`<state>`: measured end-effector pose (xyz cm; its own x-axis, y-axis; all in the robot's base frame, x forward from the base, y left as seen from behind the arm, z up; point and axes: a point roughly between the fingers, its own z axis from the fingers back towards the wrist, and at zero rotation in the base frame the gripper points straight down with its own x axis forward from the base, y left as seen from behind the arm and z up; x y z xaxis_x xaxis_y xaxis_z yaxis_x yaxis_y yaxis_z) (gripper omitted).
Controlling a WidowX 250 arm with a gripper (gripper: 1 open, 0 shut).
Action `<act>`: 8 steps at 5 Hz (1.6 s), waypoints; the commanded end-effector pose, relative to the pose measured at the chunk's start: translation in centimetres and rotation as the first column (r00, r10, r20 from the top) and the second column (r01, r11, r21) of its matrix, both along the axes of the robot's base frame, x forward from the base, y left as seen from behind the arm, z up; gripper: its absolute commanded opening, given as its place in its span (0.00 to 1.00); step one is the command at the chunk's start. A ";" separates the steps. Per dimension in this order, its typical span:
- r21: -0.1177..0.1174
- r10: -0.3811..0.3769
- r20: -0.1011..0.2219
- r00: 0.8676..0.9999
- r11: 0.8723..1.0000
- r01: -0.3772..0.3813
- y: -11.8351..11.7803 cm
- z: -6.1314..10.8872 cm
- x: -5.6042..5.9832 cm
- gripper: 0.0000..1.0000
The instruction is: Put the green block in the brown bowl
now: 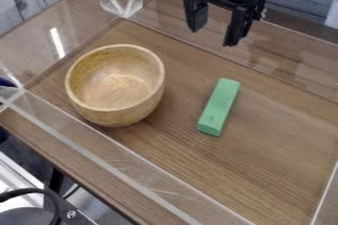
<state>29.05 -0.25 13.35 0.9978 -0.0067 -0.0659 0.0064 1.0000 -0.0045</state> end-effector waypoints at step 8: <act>0.055 -0.107 -0.068 0.992 0.992 0.111 -2.8 -9.1 1.1 0.00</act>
<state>29.13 -2.93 3.11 0.9770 -0.1064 -0.1849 0.1168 0.9921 0.0463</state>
